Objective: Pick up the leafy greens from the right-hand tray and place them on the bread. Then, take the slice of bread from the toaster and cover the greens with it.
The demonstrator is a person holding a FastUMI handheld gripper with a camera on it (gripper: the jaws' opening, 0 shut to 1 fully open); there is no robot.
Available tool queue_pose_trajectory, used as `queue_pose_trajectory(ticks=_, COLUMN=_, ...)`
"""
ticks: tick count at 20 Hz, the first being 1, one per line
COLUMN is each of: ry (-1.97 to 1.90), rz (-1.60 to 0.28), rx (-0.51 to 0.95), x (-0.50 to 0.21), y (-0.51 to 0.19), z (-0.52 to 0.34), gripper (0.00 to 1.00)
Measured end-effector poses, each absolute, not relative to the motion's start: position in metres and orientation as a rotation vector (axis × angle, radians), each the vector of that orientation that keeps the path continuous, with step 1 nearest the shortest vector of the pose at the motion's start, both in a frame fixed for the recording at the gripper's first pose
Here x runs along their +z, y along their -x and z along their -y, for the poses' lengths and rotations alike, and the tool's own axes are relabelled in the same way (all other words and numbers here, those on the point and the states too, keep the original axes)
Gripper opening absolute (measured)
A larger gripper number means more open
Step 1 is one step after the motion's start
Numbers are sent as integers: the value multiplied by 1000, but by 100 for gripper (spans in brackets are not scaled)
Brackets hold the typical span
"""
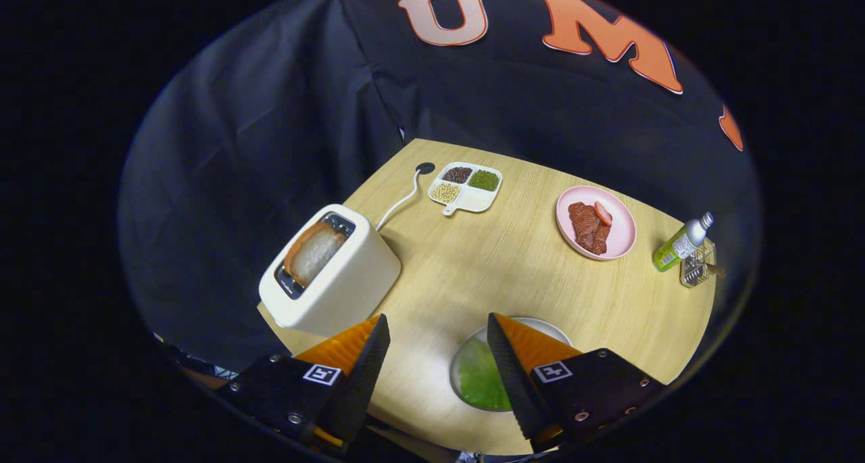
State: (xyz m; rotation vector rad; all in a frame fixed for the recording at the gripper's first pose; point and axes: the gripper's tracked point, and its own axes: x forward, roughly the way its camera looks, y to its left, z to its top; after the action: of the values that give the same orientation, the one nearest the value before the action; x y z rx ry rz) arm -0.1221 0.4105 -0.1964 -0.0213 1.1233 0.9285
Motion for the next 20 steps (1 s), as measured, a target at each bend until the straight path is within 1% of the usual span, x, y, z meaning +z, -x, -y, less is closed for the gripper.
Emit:
queue_pose_trajectory(ticks=6, ry=18, rz=-1190, rx=934, x=-167, y=140, z=-487, gripper=90)
queue_pose_trajectory(ticks=9, ry=-6, rz=-1258, rx=911, x=-161, y=153, z=-523, gripper=89)
queue_pose_trajectory(ticks=12, ry=24, rz=-1315, rx=873, x=-170, y=160, z=-550, gripper=86)
queue_pose_trajectory(ticks=16, ry=70, rz=-1396, rx=788, x=-191, y=172, z=-567, gripper=79)
queue_pose_trajectory(ticks=18, ry=105, rz=-1416, rx=755, x=-203, y=172, z=-573, gripper=73)
queue_pose_trajectory(ticks=19, ry=126, rz=-1430, rx=726, x=-209, y=174, z=-573, gripper=67)
queue_pose_trajectory(ticks=20, ry=139, rz=-1434, rx=711, x=-213, y=176, z=-576, gripper=64)
